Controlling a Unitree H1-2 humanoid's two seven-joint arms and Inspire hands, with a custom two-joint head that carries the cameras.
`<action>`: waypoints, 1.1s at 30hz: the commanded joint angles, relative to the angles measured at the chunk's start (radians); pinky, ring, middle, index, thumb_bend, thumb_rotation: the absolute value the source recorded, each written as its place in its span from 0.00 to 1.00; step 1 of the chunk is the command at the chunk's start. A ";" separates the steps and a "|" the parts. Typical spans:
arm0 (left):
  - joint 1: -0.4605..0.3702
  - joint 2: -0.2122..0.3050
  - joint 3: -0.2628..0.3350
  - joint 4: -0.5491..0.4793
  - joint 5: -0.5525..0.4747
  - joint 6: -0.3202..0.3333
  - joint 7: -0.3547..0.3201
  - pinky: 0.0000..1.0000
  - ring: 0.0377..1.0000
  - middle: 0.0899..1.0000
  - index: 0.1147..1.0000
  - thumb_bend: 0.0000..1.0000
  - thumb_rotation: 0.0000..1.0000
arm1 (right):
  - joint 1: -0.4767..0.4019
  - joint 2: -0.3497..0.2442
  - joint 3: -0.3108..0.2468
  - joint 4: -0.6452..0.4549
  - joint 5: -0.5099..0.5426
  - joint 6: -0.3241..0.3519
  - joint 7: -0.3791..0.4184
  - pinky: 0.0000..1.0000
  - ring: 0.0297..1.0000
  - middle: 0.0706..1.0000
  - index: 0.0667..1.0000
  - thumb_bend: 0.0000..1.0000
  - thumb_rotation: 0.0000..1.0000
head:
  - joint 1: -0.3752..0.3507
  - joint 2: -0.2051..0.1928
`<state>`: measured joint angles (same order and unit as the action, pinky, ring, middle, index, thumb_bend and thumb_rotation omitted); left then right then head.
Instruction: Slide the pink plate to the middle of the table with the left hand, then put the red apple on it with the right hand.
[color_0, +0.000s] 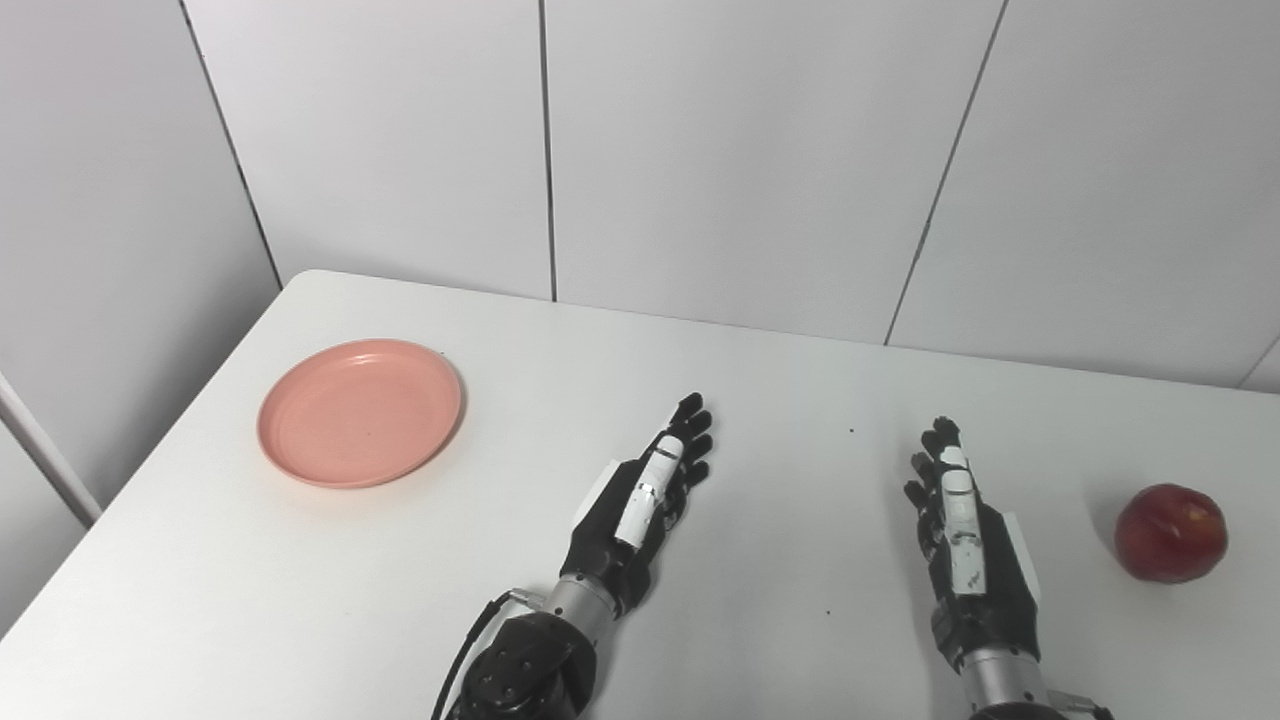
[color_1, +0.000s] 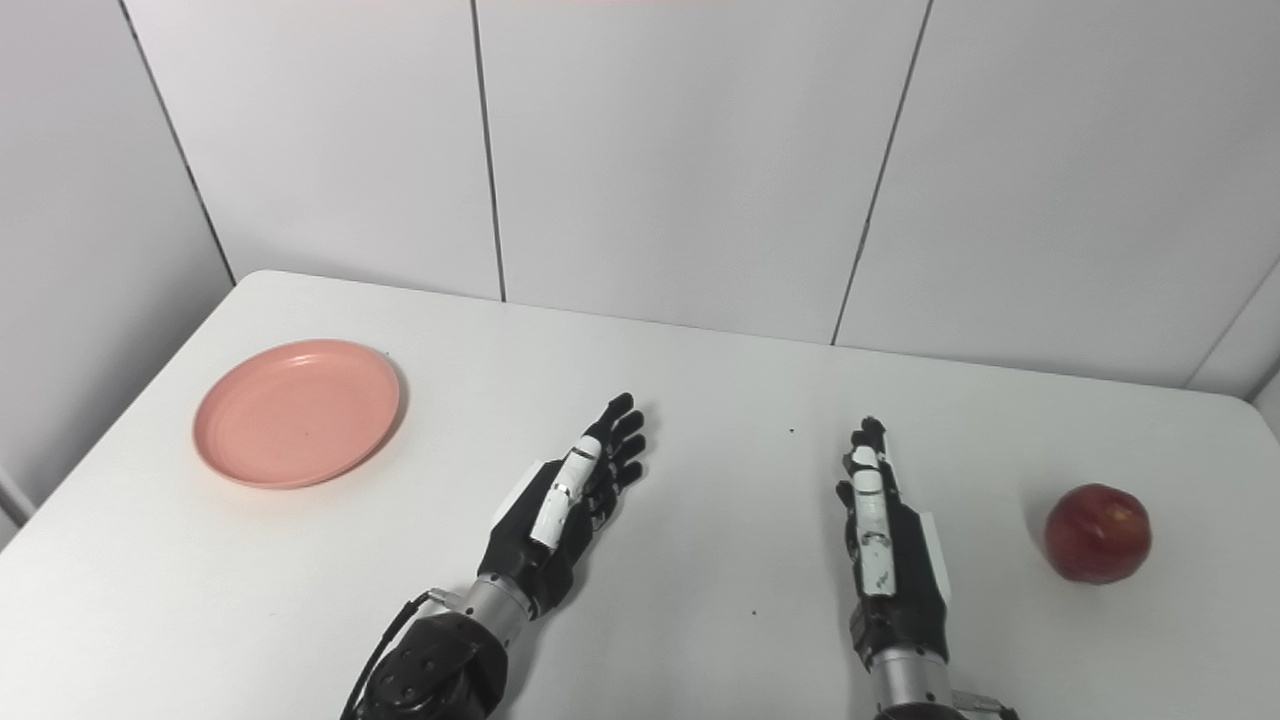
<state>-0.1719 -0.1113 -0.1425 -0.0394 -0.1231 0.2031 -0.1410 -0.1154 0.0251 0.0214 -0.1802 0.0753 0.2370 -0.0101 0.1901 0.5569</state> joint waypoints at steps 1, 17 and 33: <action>-0.029 -0.014 -0.011 -0.007 0.014 -0.054 -0.003 1.00 1.00 1.00 1.00 0.39 1.00 | -0.018 -0.005 -0.005 -0.012 0.011 -0.063 0.018 1.00 1.00 1.00 1.00 0.33 1.00 | 0.001 0.000; -0.035 -0.014 -0.002 -0.006 0.010 -0.046 -0.001 1.00 1.00 1.00 1.00 0.41 1.00 | -0.019 -0.006 -0.003 -0.001 0.020 -0.063 0.023 1.00 1.00 1.00 1.00 0.32 1.00 | 0.004 -0.009; -0.087 0.034 0.022 -0.105 -0.003 0.031 -0.003 1.00 1.00 1.00 1.00 0.42 1.00 | -0.020 -0.008 -0.003 0.008 0.022 -0.069 0.029 1.00 1.00 1.00 1.00 0.33 1.00 | 0.024 -0.019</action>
<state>-0.2049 -0.0766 -0.1275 -0.0991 -0.1142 0.2261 -0.1430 -0.1134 0.0196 0.0202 -0.1543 0.0948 0.2321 0.0063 0.2148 0.5369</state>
